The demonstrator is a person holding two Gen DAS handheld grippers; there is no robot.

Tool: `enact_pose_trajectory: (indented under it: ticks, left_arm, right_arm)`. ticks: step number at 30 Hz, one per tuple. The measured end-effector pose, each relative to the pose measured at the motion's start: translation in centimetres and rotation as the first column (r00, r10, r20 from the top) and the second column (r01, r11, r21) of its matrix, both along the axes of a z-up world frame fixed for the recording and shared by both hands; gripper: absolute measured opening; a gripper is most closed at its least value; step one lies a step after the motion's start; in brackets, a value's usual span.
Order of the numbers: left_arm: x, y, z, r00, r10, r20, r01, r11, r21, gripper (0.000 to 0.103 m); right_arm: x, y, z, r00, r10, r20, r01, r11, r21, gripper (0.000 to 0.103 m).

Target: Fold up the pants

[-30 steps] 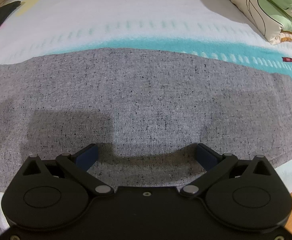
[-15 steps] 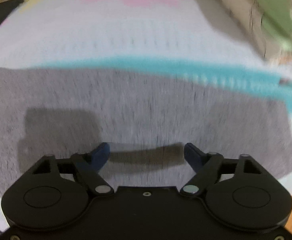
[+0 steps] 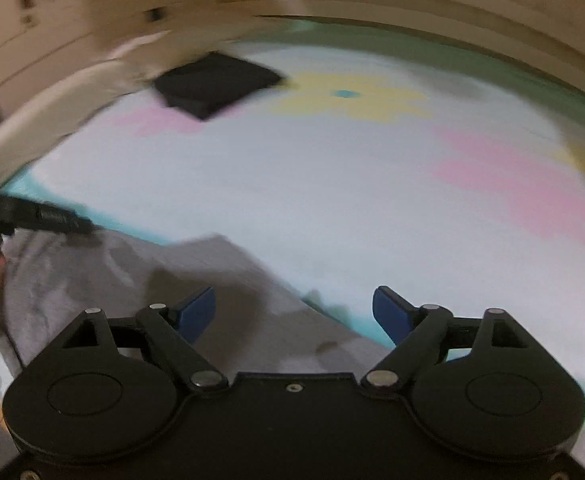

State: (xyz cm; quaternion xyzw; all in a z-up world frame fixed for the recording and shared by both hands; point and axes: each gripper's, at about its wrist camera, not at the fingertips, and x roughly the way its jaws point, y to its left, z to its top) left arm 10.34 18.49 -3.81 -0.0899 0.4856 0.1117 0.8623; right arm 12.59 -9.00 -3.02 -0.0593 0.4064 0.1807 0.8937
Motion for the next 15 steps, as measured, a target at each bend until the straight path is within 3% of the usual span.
enact_pose_trajectory:
  ticks: [3,7,10,13,15]
  left_arm:
    - [0.4,0.9,-1.3,0.999,-0.005,-0.051,0.003,1.000,-0.029,0.031]
    - [1.1,1.0,-1.2,0.998,0.004,-0.059,-0.007,0.999,-0.040,0.036]
    - [1.2,0.8,-1.4,0.998,-0.001,-0.057,-0.001,0.999,-0.035,0.040]
    - [1.2,0.6,-1.4,0.998,-0.014,-0.058,0.013,1.000,-0.020,0.040]
    - [1.1,0.6,-1.4,0.998,-0.013,-0.056,0.012,1.000,-0.022,0.040]
  right_arm:
    - [3.1,3.0,-1.8,0.995,0.098,-0.018,-0.098,0.995,0.000,0.086]
    - [5.9,5.8,-4.3,0.980,0.186,-0.069,-0.186,0.983,0.002,0.086]
    - [5.5,6.2,-5.0,0.960,0.253,-0.118,-0.251,0.968,0.026,0.074]
    - [5.8,6.4,-5.2,0.940,0.294,-0.176,-0.286,0.956,0.066,0.050]
    - [5.6,6.5,-5.0,0.941,0.297,-0.162,-0.290,0.955,0.063,0.012]
